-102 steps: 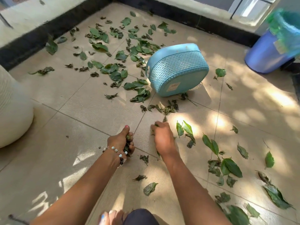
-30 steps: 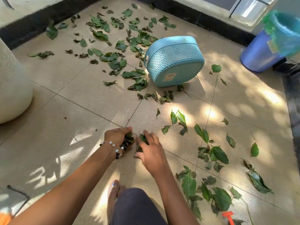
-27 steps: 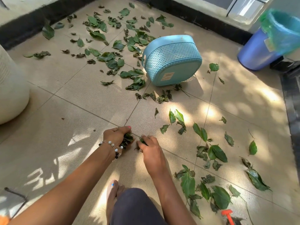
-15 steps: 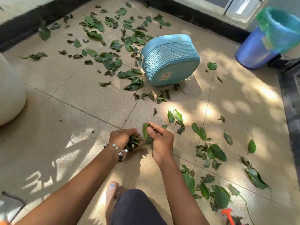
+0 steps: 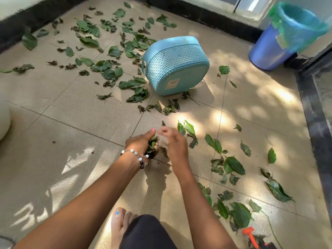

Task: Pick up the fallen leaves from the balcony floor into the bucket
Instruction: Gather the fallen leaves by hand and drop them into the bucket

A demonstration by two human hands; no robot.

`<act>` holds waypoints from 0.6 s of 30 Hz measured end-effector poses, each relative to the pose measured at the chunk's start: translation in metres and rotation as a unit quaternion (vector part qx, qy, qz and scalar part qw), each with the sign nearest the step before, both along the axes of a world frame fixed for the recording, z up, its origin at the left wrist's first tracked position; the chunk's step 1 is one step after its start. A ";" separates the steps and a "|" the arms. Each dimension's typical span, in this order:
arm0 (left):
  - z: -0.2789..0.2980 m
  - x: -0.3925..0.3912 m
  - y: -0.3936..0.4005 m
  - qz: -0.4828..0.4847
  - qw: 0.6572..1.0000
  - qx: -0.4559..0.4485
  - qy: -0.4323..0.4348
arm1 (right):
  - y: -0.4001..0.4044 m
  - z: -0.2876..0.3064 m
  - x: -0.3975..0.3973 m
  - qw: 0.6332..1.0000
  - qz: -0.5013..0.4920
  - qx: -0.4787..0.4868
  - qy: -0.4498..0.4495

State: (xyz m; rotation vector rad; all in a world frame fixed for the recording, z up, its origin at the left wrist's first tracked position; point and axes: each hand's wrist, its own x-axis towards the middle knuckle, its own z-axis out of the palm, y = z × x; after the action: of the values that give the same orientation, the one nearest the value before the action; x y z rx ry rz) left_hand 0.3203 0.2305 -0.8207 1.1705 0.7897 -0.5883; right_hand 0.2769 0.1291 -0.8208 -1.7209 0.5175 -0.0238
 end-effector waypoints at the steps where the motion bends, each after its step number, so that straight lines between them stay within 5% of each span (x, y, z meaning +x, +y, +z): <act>1: 0.001 0.003 0.000 0.003 1.000 -0.031 0.005 | -0.011 0.002 0.006 0.999 -0.049 -0.008 0.002; 5: 0.000 0.010 0.003 0.019 0.999 -0.041 0.002 | -0.055 -0.021 0.019 0.946 0.004 -0.297 0.129; 9: -0.005 0.013 0.008 0.035 0.998 -0.043 0.009 | -0.055 -0.043 0.016 0.907 0.129 -0.352 0.192; 18: -0.014 0.011 0.012 0.052 0.997 -0.050 0.019 | -0.050 -0.051 0.006 0.899 0.100 -0.420 0.076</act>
State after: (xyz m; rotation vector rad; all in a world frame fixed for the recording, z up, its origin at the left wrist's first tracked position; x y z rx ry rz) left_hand 0.3311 0.2426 -0.8348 1.0240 0.8383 -0.5584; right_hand 0.2824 0.0788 -0.8717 -2.6384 0.4689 0.0423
